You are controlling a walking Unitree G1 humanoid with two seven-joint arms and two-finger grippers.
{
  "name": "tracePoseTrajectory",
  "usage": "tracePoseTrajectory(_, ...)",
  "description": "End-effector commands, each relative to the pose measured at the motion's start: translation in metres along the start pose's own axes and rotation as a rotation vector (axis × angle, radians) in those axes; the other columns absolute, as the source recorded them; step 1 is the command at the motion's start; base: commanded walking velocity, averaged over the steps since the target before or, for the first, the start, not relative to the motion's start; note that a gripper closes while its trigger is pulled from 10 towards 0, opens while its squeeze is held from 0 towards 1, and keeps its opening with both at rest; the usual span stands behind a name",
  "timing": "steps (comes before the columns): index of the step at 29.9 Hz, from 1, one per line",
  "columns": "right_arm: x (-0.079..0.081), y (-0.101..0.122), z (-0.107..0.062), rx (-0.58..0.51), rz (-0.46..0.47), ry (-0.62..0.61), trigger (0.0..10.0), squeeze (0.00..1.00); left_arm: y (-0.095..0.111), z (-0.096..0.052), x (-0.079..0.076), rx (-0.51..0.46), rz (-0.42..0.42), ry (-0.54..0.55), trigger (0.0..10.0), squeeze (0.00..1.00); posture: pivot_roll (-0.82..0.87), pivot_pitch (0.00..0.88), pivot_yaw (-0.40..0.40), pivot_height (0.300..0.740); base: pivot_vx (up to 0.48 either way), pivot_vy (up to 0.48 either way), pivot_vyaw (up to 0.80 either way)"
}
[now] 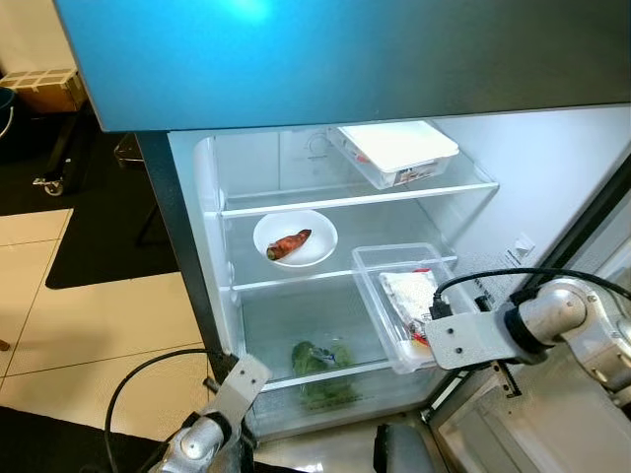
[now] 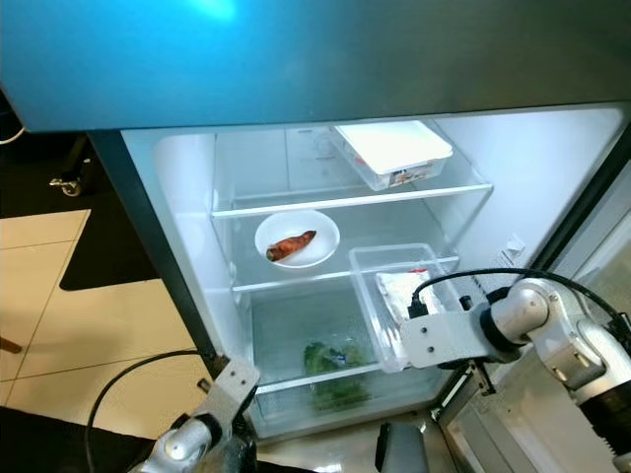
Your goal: Restocking fridge
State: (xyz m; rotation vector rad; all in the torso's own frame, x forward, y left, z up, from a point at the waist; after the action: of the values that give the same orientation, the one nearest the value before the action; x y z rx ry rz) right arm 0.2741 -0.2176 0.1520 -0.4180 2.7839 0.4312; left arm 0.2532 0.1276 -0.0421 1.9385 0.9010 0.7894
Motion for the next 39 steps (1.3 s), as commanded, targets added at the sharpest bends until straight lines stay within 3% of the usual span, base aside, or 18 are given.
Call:
tracePoseTrajectory(1,-0.002,0.001,-0.008,-0.007,-0.002,-0.018,10.0,0.00,0.017,0.006,0.003,-0.073,0.061,-0.008,10.0,0.00,-0.08,0.000,-0.031,0.557,0.000,0.000,0.00)
tracePoseTrajectory(8,-0.001,0.001,-0.015,-0.005,-0.003,-0.008,10.0,0.00,0.053,0.012,0.008,-0.247,0.133,-0.001,10.0,0.00,-0.08,0.000,-0.029,0.557,0.000,0.000,0.00)
tracePoseTrajectory(12,-0.001,0.005,-0.024,-0.014,-0.014,0.000,10.0,0.00,0.076,0.012,0.016,-0.369,0.149,0.059,10.0,0.00,-0.08,0.000,-0.027,0.557,0.000,0.000,0.00)
tracePoseTrajectory(20,-0.003,0.001,-0.030,0.010,-0.003,-0.005,10.0,0.00,0.096,0.009,0.020,-0.480,0.155,0.118,10.0,0.00,-0.08,0.000,-0.022,0.557,0.000,0.000,0.00)
tracePoseTrajectory(24,-0.003,-0.001,-0.030,0.017,0.007,-0.009,10.0,0.00,0.101,0.011,0.006,-0.510,0.151,0.061,10.0,0.00,-0.08,0.000,-0.020,0.557,0.000,0.000,0.00)
tracePoseTrajectory(27,-0.001,-0.002,-0.030,0.018,0.015,-0.007,10.0,0.00,0.106,0.009,-0.014,-0.557,0.171,0.002,10.0,0.00,-0.09,0.000,-0.016,0.557,0.000,0.000,0.00)
tracePoseTrajectory(33,0.000,-0.003,-0.030,0.023,0.022,-0.001,10.0,0.00,0.114,0.005,-0.029,-0.622,0.137,-0.040,10.0,0.00,-0.09,0.000,-0.012,0.557,0.000,0.000,0.00)
tracePoseTrajectory(37,0.001,-0.002,-0.030,0.024,0.022,0.002,10.0,0.00,0.120,0.002,-0.030,-0.652,0.127,-0.036,10.0,0.00,-0.09,0.000,-0.008,0.557,0.000,0.000,0.00)
tracePoseTrajectory(39,0.002,-0.002,-0.032,0.025,0.021,0.006,10.0,0.00,0.133,-0.003,-0.030,-0.715,0.104,-0.014,10.0,0.00,-0.09,0.000,-0.006,0.557,0.000,0.000,0.00)
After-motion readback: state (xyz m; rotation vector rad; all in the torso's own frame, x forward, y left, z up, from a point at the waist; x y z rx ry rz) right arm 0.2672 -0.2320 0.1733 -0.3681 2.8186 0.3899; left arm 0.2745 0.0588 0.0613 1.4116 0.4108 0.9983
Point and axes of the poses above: a point about 5 cm out from each wrist's last joint towards the gripper, its own z axis pointing out of the wrist towards the gripper, its own y axis along the axis of the wrist's last joint, x = y × z, the point moved 2 cm from there along z, pointing out of the wrist towards the gripper, and after that the axes turned 3 degrees about -z, right-handed, at the moved point
